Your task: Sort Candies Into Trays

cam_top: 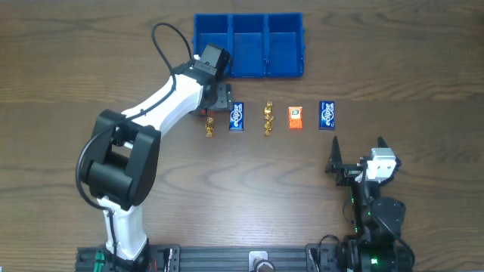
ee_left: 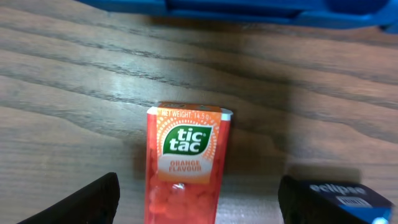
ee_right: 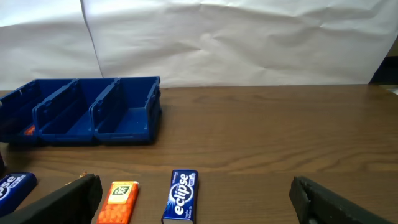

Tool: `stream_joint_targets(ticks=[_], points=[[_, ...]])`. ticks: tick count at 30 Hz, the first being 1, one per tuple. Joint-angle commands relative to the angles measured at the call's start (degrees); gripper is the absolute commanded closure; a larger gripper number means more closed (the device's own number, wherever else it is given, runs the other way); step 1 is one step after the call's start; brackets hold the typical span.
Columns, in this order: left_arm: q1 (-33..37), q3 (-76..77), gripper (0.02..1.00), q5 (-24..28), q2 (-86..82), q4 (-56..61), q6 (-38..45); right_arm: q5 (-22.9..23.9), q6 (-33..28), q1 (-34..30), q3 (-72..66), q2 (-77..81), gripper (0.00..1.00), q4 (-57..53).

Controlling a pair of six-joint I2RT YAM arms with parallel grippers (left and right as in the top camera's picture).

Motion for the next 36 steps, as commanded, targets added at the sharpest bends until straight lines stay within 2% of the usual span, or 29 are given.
stream_joint_targets(ticks=[1, 3, 5, 7, 8, 15, 20, 24, 28, 31, 36], points=[[0.46, 0.11, 0.222, 0.13, 2.25, 0.42, -0.26, 0.33, -0.68, -0.28, -0.02, -0.42, 0.001, -0.57], [0.48, 0.11, 0.27, 0.11, 2.51, 0.48, -0.28, 0.31, -0.68, -0.28, -0.02, -0.42, 0.001, -0.57], [0.48, 0.11, 0.38, -0.07, 2.62, 0.44, -0.28, 0.31, -0.68, -0.28, -0.02, -0.42, 0.001, -0.57], [0.72, 0.11, 0.529, -0.07, 2.64, 0.46, -0.28, 0.31, -0.68, -0.28, -0.02, -0.42, 0.001, -0.57], [0.9, 0.11, 0.533, -0.07, 2.64, 0.44, -0.26, 0.31, -0.68, -0.28, -0.02, -0.42, 0.001, -0.57], [1.38, 0.11, 0.724, 0.0, 2.62, 0.46, -0.7, 0.31, -0.68, -0.28, -0.02, -0.42, 0.001, -0.57], [0.63, 0.2, 0.752, 0.46, -1.33, 0.48, -1.33, 0.31, -0.68, -0.28, -0.02, -0.44, 0.003, -0.57], [-1.6, 3.06, 0.772, -5.31, -12.74, -0.33, -1.11, 0.31, -0.68, -0.28, -0.02, -0.42, 0.003, -0.57], [-2.27, 15.06, 0.774, -10.71, -11.89, -1.95, 3.98, 0.31, -0.68, -0.28, -0.02, -0.42, 0.001, -0.57], [-0.46, 23.34, 0.77, -10.54, -6.49, -1.99, 6.8, 0.31, -0.68, -0.28, -0.02, -0.42, 0.001, -0.57], [2.69, 30.47, 0.763, -6.21, 3.5, -2.14, 7.32, 0.31, -0.68, -0.28, -0.02, -0.42, 0.001, -0.57]])
